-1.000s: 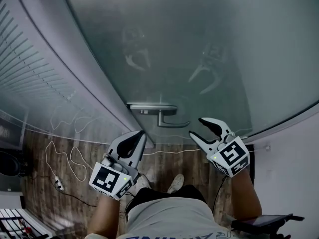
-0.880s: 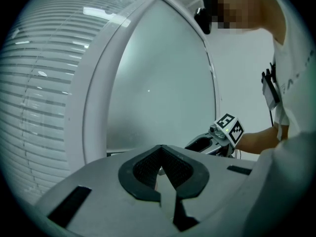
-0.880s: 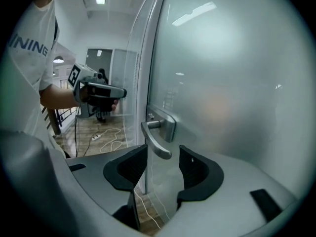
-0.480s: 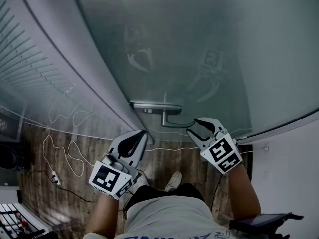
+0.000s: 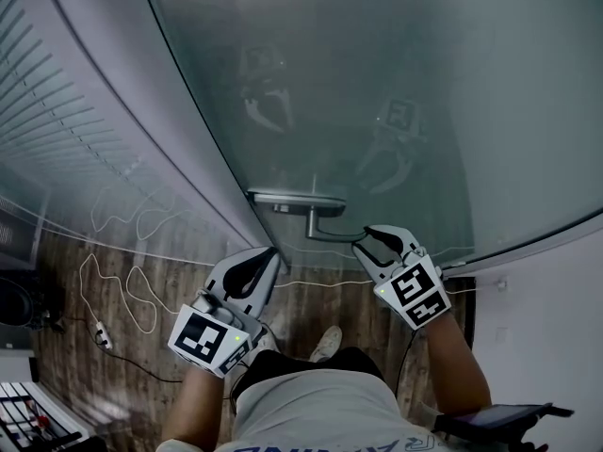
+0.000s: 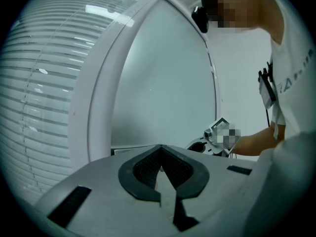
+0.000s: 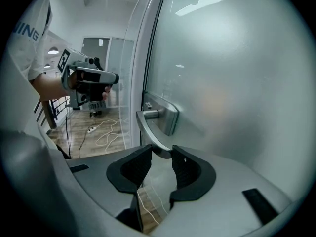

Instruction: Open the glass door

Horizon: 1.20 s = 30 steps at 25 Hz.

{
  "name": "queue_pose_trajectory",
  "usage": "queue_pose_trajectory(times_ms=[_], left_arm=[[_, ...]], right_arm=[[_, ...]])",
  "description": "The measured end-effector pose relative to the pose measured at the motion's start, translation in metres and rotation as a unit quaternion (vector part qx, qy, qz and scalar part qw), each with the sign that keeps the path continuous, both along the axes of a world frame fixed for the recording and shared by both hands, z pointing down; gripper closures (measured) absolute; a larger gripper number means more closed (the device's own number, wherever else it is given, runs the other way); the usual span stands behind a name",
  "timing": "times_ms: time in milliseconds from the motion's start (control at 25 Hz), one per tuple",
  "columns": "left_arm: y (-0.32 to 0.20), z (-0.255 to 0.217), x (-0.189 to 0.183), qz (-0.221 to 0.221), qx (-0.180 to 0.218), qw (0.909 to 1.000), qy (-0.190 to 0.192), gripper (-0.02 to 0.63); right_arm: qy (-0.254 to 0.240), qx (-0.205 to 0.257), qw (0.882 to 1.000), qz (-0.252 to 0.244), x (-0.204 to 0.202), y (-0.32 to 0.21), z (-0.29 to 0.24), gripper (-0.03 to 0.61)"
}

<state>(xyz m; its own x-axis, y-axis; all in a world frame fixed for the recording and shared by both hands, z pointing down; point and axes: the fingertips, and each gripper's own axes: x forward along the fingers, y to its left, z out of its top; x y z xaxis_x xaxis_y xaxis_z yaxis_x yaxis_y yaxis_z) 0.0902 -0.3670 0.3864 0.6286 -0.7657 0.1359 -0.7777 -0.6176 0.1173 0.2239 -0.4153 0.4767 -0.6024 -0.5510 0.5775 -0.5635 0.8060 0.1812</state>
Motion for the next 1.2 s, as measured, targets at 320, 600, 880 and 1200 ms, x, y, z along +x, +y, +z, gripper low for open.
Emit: queue_pose_trajectory(times_ms=[320,600,880,1200], left_arm=[[0.017,0.002,-0.001,-0.002,0.004,1.0000,0.003,0.614],[-0.002,0.000,0.008,0.000,0.002,1.0000,0.005,0.614],[-0.019,0.000,0.002,-0.014,0.007,0.9998,0.007,0.614],[-0.049,-0.017,0.010,-0.028,0.008,0.9995,0.011,0.614]], right_arm=[[-0.025,0.003,0.999,0.024,-0.001,-0.005,0.012,0.446],[-0.029,-0.005,0.999,0.030,0.000,-0.044,0.015,0.446],[-0.008,0.007,0.999,0.034,-0.001,-0.074,0.007,0.446],[-0.006,0.019,0.999,0.032,0.008,-0.122,-0.015,0.454]])
